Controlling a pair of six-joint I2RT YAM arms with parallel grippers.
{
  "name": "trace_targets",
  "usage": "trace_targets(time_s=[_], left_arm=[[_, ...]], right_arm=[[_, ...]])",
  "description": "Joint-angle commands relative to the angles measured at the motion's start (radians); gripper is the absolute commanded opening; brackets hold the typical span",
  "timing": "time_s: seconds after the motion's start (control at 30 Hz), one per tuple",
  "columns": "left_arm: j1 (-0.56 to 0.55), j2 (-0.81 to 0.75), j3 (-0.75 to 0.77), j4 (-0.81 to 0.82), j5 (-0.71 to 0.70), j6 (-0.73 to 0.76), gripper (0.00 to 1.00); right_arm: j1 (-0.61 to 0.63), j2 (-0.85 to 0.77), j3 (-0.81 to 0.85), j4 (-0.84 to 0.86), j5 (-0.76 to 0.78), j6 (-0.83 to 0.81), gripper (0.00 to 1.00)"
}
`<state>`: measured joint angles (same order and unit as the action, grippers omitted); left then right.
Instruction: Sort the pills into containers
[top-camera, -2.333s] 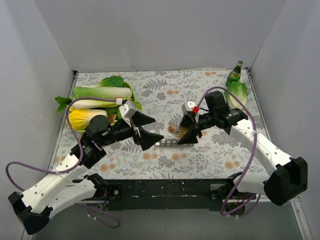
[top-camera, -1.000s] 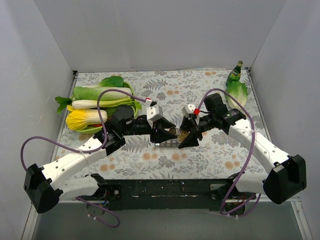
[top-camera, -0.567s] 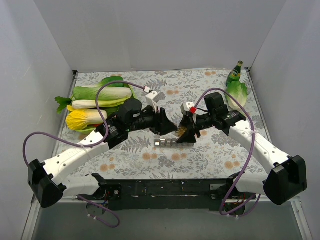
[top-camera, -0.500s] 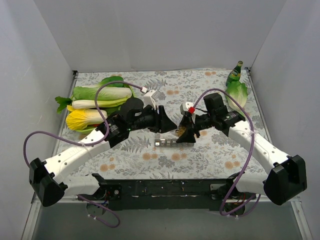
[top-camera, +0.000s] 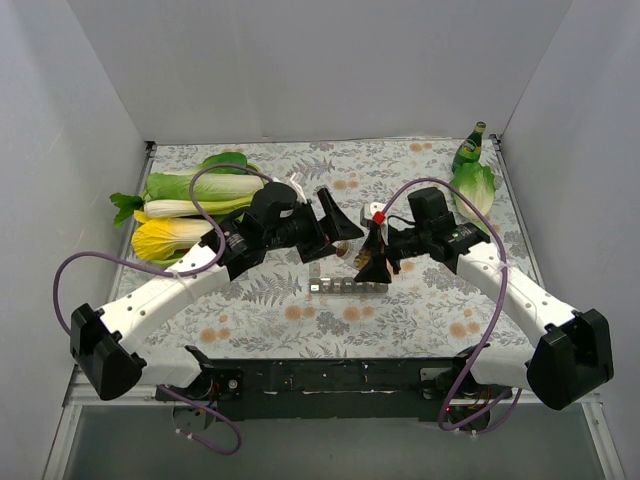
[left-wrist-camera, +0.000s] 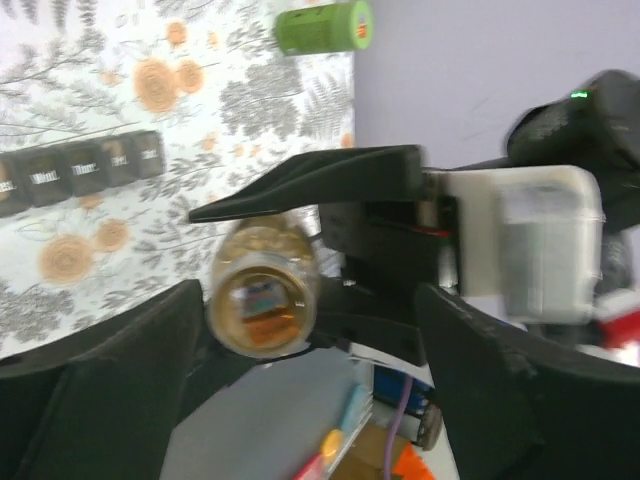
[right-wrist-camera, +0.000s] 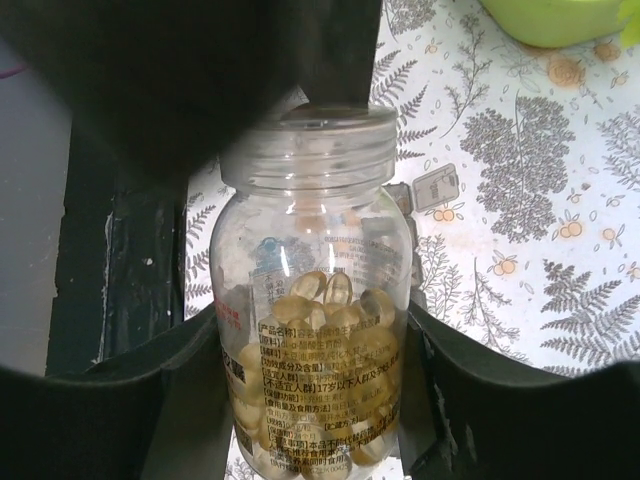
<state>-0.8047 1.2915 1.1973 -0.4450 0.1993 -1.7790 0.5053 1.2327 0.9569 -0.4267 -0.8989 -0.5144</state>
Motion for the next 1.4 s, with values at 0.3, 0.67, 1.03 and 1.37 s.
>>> trace_targets(time_s=[0.3, 0.67, 1.03, 1.37], left_arm=[[0.082, -0.374, -0.335, 0.377, 0.363, 0.827, 0.98], [0.081, -0.258, -0.340, 0.562, 0.762, 1.132, 0.93], [0.045, -0.199, -0.305, 0.552, 0.694, 1.139, 0.79], [-0.088, -0.146, -0.217, 0.384, 0.421, 1.263, 0.61]], right_arm=[[-0.004, -0.016, 0.013, -0.121, -0.241, -0.197, 0.06], [0.004, -0.001, 0.031, -0.241, -0.342, -0.312, 0.07], [0.004, -0.001, 0.017, -0.204, -0.334, -0.273, 0.06], [0.004, -0.001, 0.014, -0.191, -0.325, -0.242, 0.06]])
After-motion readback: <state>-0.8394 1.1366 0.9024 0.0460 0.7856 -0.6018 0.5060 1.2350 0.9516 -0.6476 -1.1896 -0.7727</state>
